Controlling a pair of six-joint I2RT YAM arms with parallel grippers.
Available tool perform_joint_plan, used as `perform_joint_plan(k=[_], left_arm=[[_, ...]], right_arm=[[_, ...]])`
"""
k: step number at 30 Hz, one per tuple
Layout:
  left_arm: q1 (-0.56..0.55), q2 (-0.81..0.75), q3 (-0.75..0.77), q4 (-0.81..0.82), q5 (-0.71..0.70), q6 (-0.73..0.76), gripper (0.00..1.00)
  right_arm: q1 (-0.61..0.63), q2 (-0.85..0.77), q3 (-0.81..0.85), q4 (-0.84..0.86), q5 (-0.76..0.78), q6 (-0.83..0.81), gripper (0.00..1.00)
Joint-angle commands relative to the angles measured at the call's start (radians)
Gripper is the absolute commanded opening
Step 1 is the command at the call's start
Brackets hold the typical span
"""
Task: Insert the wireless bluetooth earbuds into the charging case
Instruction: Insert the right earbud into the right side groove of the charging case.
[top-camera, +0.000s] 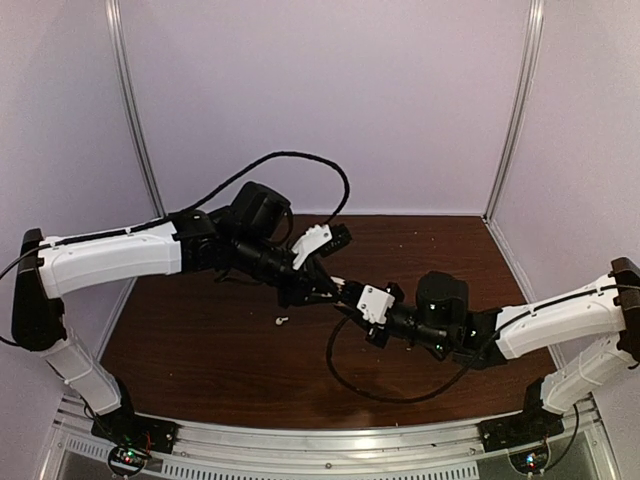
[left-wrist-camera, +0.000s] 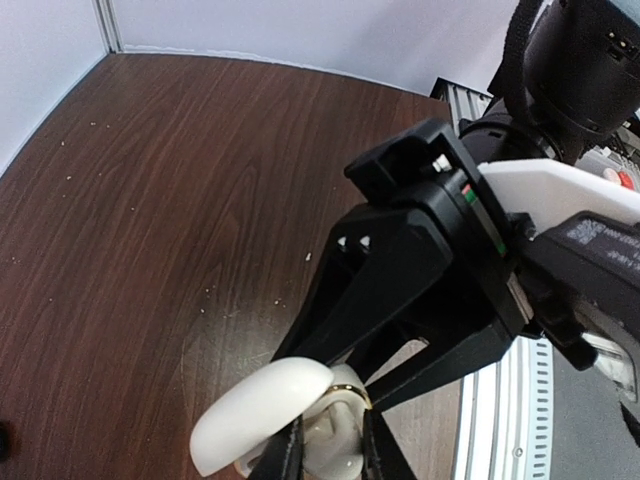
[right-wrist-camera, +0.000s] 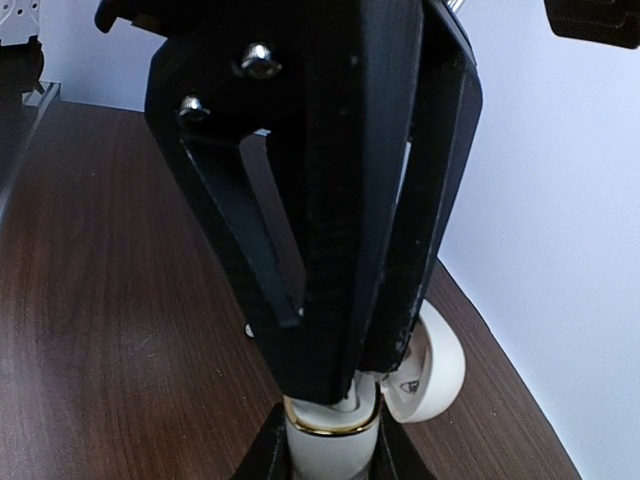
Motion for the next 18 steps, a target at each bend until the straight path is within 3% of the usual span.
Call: perform_joint_plan(k=[1,7,18], left_arm=[[-0.017,0.041,0.046,0.002,-0.021,-0.035,0.12],[-0.016,0.059,0.065,-0.025,-0.032,-0.091,0.14],[-0.021,0.069,0.092,-0.059,-0.04,-0.137,0.23]], right_arm=[[0.018,0.013,-0.021,0.165,-0.011,0.026,0.0],[0.018,0.018,-0.074,0.317,-0.028,0.041,0.0],[0.019,0.049,-0.123,0.44,-0.058,0.063,0.0]])
